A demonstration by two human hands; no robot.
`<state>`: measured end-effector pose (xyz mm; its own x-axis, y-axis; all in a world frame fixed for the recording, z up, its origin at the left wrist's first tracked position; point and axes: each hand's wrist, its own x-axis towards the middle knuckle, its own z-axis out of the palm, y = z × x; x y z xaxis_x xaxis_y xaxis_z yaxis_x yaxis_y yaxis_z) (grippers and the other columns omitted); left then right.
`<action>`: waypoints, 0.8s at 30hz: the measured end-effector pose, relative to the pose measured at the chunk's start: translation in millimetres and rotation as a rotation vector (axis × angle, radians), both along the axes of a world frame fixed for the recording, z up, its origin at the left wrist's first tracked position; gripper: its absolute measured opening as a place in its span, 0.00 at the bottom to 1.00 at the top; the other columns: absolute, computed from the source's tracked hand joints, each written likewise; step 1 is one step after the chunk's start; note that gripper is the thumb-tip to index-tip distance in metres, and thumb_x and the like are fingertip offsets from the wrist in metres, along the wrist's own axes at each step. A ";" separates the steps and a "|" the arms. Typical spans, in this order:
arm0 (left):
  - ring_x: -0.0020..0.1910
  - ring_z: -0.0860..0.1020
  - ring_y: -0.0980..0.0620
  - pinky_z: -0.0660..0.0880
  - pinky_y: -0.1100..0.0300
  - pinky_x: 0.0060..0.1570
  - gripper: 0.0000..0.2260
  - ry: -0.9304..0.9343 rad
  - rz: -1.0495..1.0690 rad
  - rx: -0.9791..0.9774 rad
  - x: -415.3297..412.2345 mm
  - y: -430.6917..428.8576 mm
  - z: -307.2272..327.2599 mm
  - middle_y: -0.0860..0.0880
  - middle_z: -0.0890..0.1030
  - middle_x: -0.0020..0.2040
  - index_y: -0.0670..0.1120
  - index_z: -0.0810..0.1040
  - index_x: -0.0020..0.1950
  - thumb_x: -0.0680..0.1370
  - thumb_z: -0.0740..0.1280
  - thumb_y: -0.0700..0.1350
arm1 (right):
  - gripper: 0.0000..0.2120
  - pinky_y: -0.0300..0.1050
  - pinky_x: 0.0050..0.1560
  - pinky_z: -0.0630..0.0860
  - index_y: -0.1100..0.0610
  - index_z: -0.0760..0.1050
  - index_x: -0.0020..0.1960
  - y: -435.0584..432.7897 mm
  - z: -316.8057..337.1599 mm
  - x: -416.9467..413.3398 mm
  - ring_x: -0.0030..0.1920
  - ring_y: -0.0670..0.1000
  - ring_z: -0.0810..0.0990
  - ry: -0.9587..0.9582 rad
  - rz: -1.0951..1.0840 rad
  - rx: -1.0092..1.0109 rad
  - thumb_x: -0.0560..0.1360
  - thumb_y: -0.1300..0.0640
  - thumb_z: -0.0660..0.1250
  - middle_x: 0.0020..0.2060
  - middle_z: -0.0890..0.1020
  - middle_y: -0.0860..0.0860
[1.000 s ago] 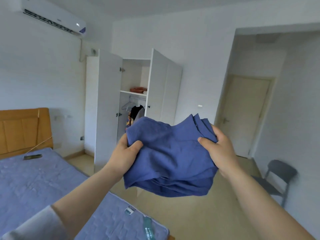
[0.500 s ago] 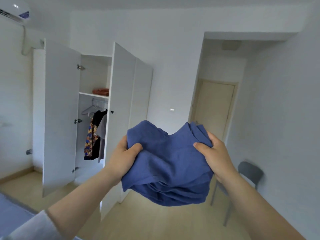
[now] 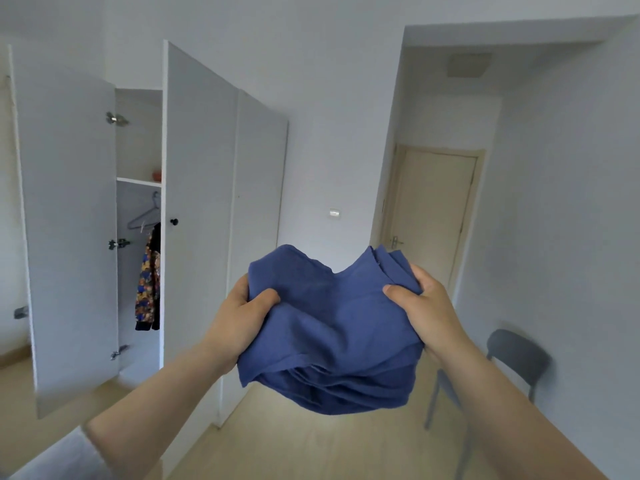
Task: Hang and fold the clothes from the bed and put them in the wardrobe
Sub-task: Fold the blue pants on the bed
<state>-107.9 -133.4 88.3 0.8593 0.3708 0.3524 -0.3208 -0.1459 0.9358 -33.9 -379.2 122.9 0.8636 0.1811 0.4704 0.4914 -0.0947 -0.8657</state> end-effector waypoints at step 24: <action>0.46 0.82 0.51 0.76 0.62 0.40 0.09 0.007 0.310 -0.006 294.3 136.9 -1.6 0.50 0.83 0.48 0.54 0.75 0.57 0.79 0.63 0.43 | 0.20 0.31 0.41 0.76 0.34 0.77 0.50 169.7 3.4 369.4 0.46 0.38 0.82 -0.001 0.339 -0.024 0.74 0.62 0.68 0.47 0.83 0.33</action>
